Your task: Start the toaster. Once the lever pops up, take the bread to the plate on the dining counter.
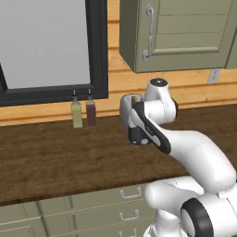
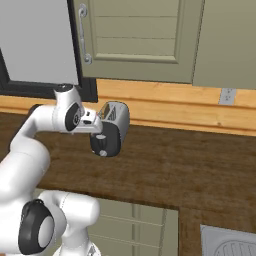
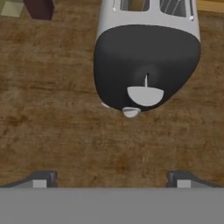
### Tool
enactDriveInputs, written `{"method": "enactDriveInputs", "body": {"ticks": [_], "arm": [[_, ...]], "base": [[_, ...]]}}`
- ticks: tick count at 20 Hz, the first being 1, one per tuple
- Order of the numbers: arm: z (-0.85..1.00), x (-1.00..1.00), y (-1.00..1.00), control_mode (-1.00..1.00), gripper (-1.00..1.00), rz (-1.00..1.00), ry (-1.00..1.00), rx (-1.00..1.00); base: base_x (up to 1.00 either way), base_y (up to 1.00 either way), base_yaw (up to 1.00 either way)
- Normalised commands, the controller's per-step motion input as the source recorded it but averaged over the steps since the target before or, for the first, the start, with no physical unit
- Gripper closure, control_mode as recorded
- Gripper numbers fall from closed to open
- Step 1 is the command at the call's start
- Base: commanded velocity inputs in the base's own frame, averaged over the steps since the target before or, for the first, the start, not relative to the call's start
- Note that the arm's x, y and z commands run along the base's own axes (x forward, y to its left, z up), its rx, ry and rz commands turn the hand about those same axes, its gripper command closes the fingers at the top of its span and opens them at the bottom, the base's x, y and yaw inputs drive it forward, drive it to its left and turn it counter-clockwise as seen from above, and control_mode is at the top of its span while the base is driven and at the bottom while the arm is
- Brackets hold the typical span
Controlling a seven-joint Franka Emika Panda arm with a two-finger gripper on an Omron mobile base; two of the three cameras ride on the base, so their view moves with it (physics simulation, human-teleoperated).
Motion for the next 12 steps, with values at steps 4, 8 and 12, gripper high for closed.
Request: {"method": "enactDriveInputs", "body": {"ticks": [4,8,12], "arm": [[-0.26,0.25,-0.01,-1.0,-1.0,0.0,0.0,0.01],[-0.2,0.34,-0.02,-1.0,-1.0,0.0,0.0,0.02],[-0.15,0.38,-0.02,-1.0,-1.0,0.0,0.0,0.02]], "base": [[0.0,0.0,0.0],[0.0,0.0,0.0],[0.0,0.0,0.0]]}}
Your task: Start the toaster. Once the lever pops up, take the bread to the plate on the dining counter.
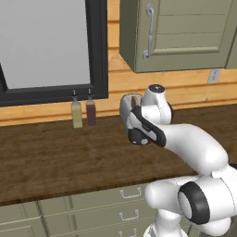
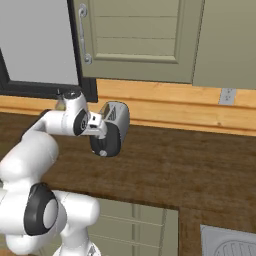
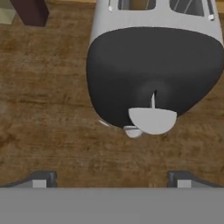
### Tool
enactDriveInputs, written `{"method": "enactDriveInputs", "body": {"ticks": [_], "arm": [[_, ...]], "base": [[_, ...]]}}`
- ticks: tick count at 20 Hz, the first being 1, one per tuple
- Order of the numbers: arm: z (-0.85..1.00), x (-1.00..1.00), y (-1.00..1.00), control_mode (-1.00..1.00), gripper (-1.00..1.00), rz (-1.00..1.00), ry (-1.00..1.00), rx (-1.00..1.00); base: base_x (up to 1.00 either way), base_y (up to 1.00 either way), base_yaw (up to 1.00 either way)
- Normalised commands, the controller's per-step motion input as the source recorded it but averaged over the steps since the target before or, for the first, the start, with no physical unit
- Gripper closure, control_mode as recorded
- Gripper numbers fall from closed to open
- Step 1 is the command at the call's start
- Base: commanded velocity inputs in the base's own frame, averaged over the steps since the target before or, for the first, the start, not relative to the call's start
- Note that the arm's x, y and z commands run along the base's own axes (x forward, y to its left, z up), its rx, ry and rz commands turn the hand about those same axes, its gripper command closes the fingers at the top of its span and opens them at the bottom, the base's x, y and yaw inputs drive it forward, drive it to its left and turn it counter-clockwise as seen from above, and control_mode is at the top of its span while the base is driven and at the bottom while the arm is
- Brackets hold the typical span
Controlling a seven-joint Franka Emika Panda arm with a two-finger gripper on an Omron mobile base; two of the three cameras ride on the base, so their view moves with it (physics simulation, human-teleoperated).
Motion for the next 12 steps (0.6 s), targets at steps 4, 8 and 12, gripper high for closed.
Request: {"method": "enactDriveInputs", "body": {"ticks": [4,8,12], "arm": [[-0.18,0.28,0.0,-1.0,-1.0,0.0,0.0,0.0],[-0.2,0.23,0.0,-1.0,-1.0,0.0,-0.01,0.0],[-0.15,0.23,0.0,-1.0,-1.0,0.0,-0.02,0.0]], "base": [[0.0,0.0,0.0],[0.0,0.0,0.0],[0.0,0.0,0.0]]}}
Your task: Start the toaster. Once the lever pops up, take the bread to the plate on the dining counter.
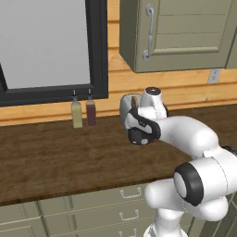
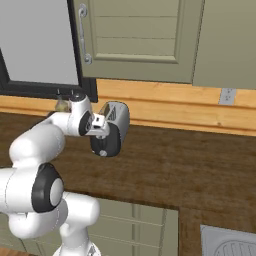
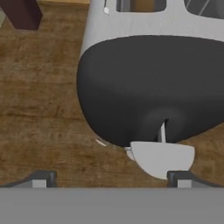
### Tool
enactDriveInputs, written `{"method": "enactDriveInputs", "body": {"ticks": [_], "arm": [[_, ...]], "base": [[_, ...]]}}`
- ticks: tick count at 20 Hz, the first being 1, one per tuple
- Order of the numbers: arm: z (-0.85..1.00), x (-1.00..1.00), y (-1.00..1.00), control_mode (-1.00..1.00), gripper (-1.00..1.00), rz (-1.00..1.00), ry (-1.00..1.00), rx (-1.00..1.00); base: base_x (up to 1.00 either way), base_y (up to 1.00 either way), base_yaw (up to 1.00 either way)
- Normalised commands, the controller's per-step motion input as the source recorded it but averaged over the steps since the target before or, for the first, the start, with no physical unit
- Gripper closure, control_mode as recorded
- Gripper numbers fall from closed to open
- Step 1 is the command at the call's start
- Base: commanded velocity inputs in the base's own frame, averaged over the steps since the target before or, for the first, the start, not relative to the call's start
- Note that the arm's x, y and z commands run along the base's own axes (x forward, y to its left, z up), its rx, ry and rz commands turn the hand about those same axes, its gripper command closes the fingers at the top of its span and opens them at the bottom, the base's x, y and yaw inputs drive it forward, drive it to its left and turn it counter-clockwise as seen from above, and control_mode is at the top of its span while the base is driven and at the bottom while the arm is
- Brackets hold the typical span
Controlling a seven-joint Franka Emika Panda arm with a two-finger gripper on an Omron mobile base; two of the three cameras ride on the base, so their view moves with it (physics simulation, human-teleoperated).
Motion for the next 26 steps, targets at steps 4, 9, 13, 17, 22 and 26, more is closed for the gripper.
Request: {"method": "enactDriveInputs", "body": {"ticks": [4,9,13,17,22,26], "arm": [[-0.2,0.14,0.0,-1.0,-1.0,0.0,-0.02,0.0],[-0.27,0.02,0.0,-1.0,-1.0,0.0,-0.04,0.0],[-0.37,-0.04,0.0,-1.0,-1.0,0.0,-0.07,0.0],[-0.48,-0.04,0.0,-1.0,-1.0,0.0,-0.06,0.0],[-0.55,0.0,0.0,-1.0,-1.0,0.0,-0.02,0.0],[-0.29,-0.09,0.0,-1.0,-1.0,0.0,-0.04,0.0]], "base": [[0.0,0.0,0.0],[0.0,0.0,0.0],[0.0,0.0,0.0],[0.0,0.0,0.0],[0.0,0.0,0.0],[0.0,0.0,0.0]]}}
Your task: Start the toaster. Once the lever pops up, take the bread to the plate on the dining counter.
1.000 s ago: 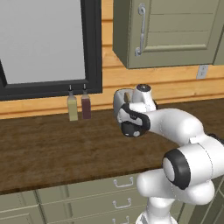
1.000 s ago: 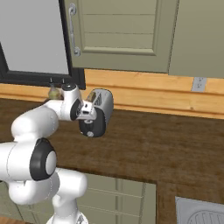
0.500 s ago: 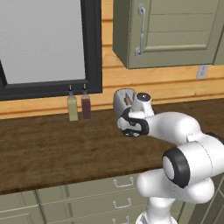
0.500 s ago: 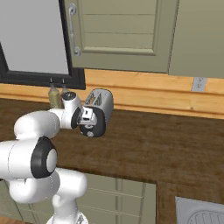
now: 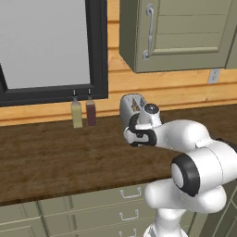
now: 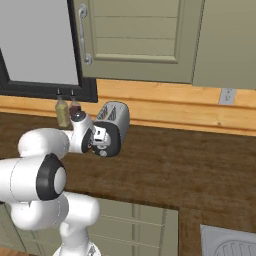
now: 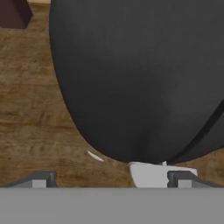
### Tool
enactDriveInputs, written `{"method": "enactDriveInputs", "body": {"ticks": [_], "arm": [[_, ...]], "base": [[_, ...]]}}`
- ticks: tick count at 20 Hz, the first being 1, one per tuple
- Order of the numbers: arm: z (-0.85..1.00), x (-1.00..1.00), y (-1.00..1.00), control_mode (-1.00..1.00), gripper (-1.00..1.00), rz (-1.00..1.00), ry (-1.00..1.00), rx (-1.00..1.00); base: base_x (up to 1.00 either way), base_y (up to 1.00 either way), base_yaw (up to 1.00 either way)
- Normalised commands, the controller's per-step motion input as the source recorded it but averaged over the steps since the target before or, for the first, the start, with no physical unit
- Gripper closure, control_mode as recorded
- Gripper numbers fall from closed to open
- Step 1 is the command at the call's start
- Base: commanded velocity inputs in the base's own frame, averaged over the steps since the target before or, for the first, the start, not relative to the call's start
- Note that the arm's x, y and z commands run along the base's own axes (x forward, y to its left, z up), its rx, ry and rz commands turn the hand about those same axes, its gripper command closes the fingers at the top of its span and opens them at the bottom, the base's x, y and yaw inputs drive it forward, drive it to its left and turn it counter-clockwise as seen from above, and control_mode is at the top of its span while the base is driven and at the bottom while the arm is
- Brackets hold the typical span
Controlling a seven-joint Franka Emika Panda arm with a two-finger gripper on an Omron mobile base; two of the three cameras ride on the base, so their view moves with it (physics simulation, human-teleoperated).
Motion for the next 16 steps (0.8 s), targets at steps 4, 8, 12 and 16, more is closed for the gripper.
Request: {"method": "enactDriveInputs", "body": {"ticks": [4,8,12,16], "arm": [[0.42,-0.62,0.0,-1.0,-1.0,0.0,-0.26,0.0],[1.0,-0.55,-0.01,-1.0,-1.0,-0.02,-0.18,0.0],[1.0,-0.13,0.0,-1.0,-1.0,-0.07,-0.01,0.0],[0.98,-0.01,0.0,-1.0,-1.0,-0.09,0.0,0.0]], "base": [[0.0,0.0,0.0],[0.0,0.0,0.0],[0.0,0.0,0.0],[0.0,0.0,0.0]]}}
